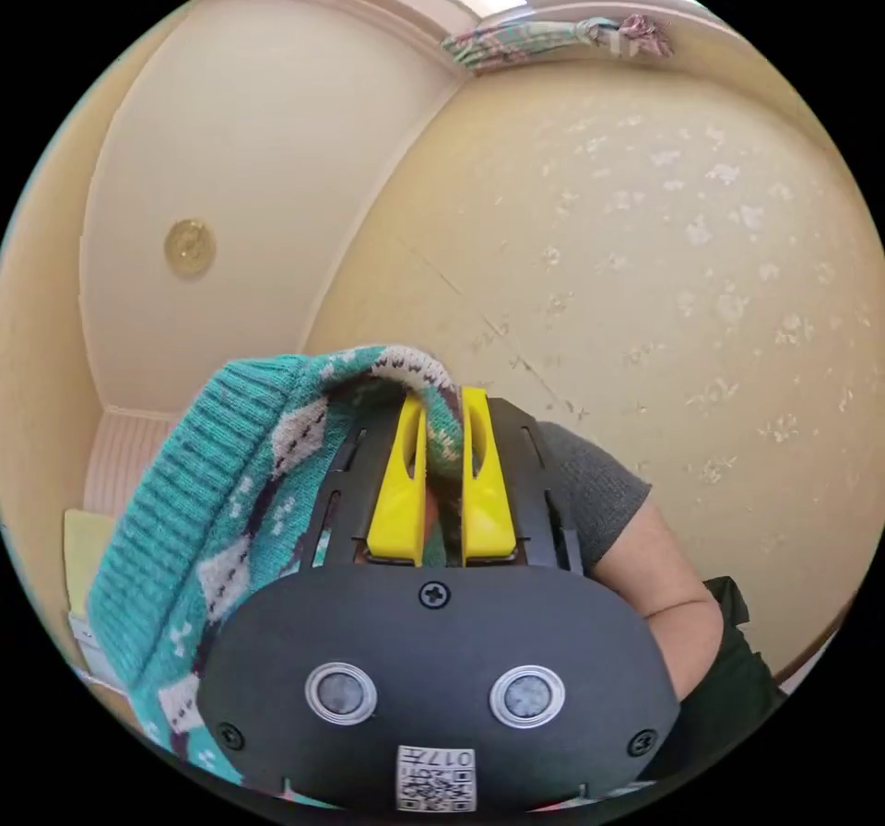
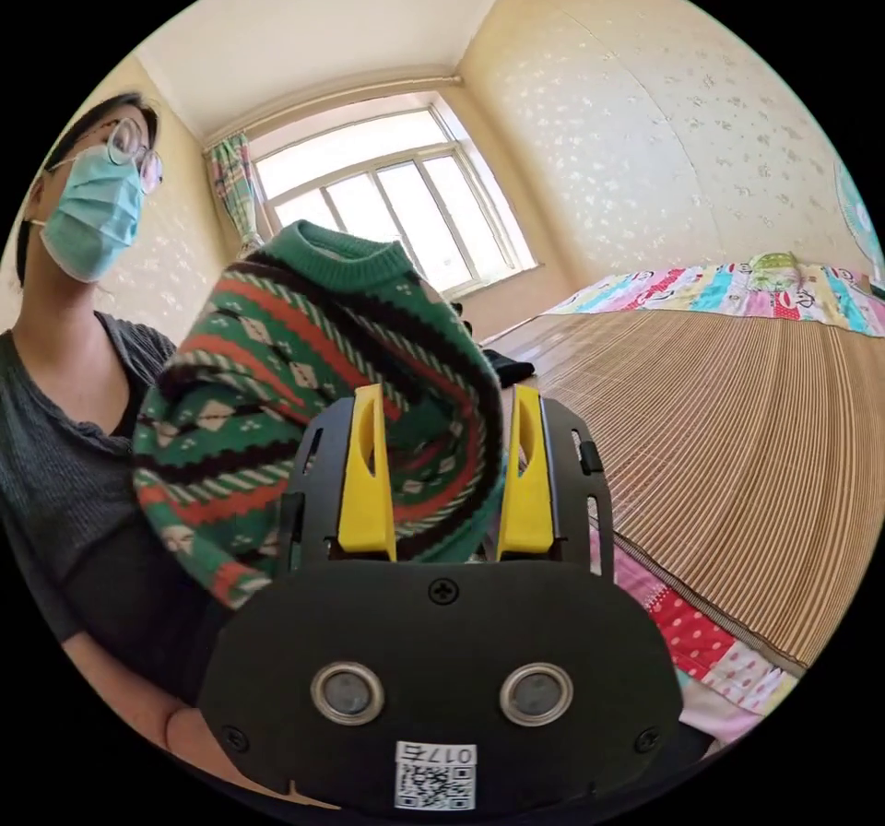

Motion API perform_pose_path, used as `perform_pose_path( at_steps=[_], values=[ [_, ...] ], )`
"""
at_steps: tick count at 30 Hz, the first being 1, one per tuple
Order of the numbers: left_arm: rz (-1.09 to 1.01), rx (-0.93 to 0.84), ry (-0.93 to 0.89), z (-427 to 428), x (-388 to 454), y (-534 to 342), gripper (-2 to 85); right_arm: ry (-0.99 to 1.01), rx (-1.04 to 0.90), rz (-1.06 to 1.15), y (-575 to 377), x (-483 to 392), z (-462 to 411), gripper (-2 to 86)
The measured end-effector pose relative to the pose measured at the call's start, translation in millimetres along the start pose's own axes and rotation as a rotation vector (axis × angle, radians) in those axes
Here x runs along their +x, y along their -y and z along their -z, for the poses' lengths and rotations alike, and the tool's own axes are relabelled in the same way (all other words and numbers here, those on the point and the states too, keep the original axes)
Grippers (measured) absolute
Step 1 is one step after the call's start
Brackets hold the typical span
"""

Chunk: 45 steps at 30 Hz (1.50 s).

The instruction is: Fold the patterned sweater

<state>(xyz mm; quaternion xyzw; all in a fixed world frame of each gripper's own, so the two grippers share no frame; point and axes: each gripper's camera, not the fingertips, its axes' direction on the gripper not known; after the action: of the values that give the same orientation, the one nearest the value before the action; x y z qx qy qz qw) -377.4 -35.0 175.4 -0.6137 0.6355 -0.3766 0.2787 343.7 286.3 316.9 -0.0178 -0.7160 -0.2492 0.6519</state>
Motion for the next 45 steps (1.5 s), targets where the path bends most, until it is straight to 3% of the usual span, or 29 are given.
perform_pose_path(
  at_steps=[4, 5, 6, 8, 11, 14, 17, 20, 22, 25, 29, 32, 34, 36, 39, 42, 45],
  values=[
    [0.049, 0.113, -0.110, -21, -17, -41, 6.1, 0.122, -0.313, -0.088, -9, 4, -127, 16.8],
    [0.064, 0.116, -0.114, -25, -19, -43, 6.1, 0.249, -0.257, -0.093, -10, 3, -131, 12.9],
    [0.091, 0.093, -0.093, -32, -20, -43, 6.1, 0.240, -0.192, -0.132, -10, 3, -125, 9.7],
    [0.092, 0.034, -0.027, -45, -9, -29, 6.1, 0.032, -0.004, -0.249, 2, -5, -78, 5.6],
    [0.108, -0.114, 0.131, -67, 13, 7, 6.3, -0.253, 0.207, -0.180, 41, -55, 3, 5.1],
    [0.178, -0.318, 0.348, -96, 21, 34, 6.4, -0.508, 0.420, -0.101, 75, -125, 67, 4.9],
    [0.210, -0.547, 0.525, -136, 15, 46, 6.4, -0.632, 0.665, 0.001, 90, -196, 111, 4.8],
    [0.275, -0.792, 0.733, -168, -4, 50, 6.2, -0.820, 0.810, 0.093, 107, -268, 119, 4.8],
    [0.340, -1.001, 1.035, -178, -27, 45, 5.7, -0.820, 0.891, 0.128, 112, -298, 116, 4.8],
    [0.437, -1.150, 1.375, -185, -65, 13, 4.7, -0.791, 0.945, 0.197, 119, -339, 98, 4.9],
    [0.265, -1.048, 1.699, -232, -78, -30, 4.2, -0.875, 1.046, 0.198, 111, -382, 71, 5.0],
    [0.059, -0.642, 1.855, -271, -51, -43, 4.0, -0.919, 1.123, 0.233, 90, -405, 66, 5.1],
    [-0.253, -0.386, 1.880, -306, -24, -60, 3.9, -0.951, 1.075, 0.257, 86, -417, 63, 5.1],
    [-0.517, -0.285, 1.879, -329, -15, -73, 4.0, -0.950, 1.028, 0.215, 86, -423, 60, 5.1],
    [-0.637, -0.192, 1.863, -344, -49, -58, 4.0, -0.997, 0.956, 0.225, 100, -418, 44, 5.1],
    [-0.672, -0.323, 1.927, -327, -141, -15, 4.0, -1.113, 0.767, 0.324, 161, -383, 25, 5.4],
    [-0.538, -0.637, 2.055, -255, -298, 38, 4.3, -1.052, 0.349, 0.180, 292, -269, 21, 5.9]
  ],
)
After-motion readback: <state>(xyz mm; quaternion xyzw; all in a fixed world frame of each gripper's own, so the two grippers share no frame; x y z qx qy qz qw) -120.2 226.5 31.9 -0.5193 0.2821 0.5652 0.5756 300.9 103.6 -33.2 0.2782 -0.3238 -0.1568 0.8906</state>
